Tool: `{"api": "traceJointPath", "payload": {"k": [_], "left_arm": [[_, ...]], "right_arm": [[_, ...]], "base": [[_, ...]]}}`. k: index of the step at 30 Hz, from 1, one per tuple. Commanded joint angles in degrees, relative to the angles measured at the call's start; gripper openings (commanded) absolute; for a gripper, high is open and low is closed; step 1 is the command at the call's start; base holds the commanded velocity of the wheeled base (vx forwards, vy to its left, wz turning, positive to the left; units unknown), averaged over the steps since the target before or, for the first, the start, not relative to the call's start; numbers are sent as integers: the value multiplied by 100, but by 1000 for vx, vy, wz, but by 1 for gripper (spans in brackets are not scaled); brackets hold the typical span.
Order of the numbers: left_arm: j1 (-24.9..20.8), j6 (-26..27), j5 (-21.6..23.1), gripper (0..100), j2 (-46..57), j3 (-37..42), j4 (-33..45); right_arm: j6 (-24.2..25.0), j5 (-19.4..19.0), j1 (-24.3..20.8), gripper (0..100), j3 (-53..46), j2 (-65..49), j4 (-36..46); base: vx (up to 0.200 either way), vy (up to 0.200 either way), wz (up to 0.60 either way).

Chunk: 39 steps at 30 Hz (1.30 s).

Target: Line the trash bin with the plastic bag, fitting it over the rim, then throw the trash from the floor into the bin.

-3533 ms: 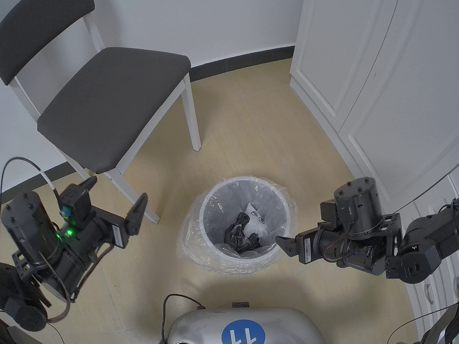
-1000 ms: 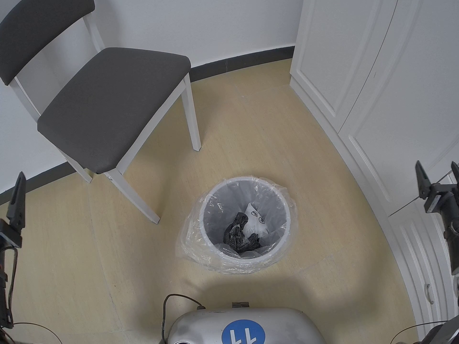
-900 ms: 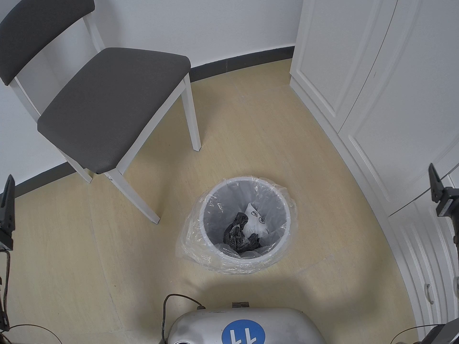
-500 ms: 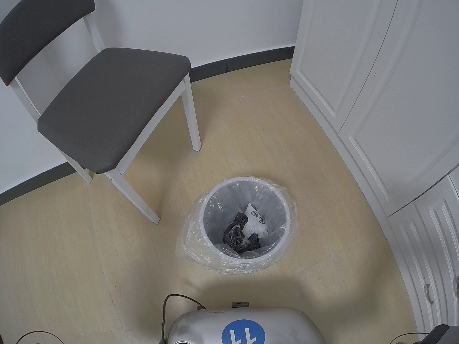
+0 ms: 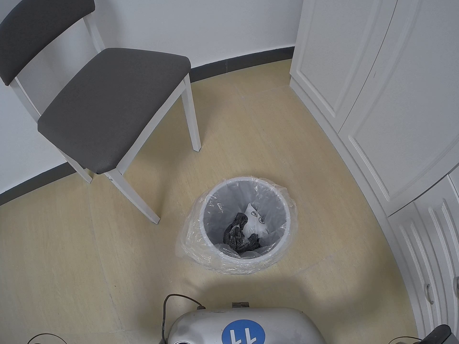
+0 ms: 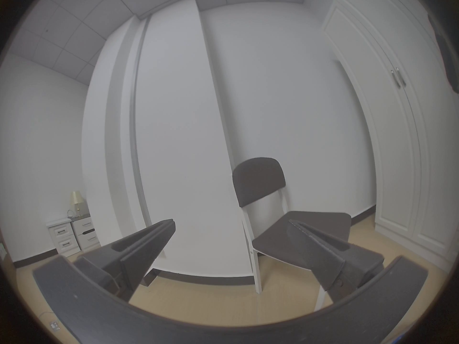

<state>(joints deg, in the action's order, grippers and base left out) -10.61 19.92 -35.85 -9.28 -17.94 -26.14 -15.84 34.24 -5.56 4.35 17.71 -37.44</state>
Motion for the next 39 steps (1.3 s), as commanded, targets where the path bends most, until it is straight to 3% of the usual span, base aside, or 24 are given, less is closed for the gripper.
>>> {"api": "traceJointPath", "payload": {"k": [1, 13, 20, 27, 33, 39], "left_arm": [[23, 3, 8, 100, 339, -192, 91], [59, 21, -9, 100, 348, -420, 74], [173, 12, -27, 100, 348, -535, 12], [340, 3, -9, 100, 356, -464, 3], [946, -6, 17, 100, 673, -34, 118], [1043, -50, 184, 100, 928, 669, 91]], "right_arm": [[-7, -5, 134, 100, 391, -1226, 826], [125, 12, 345, 100, 936, -1358, 1098], [133, -23, 573, 100, 1410, -1771, 2065], [212, -23, 565, 100, 1393, -1771, 2012], [643, -76, 565, 100, 1305, -1771, 2030], [1003, -515, 565, 100, 1191, -1771, 1986]], "base": [[0, 0, 0], [0, 0, 0], [0, 0, 0], [0, 0, 0], [0, 0, 0], [0, 0, 0]]}}
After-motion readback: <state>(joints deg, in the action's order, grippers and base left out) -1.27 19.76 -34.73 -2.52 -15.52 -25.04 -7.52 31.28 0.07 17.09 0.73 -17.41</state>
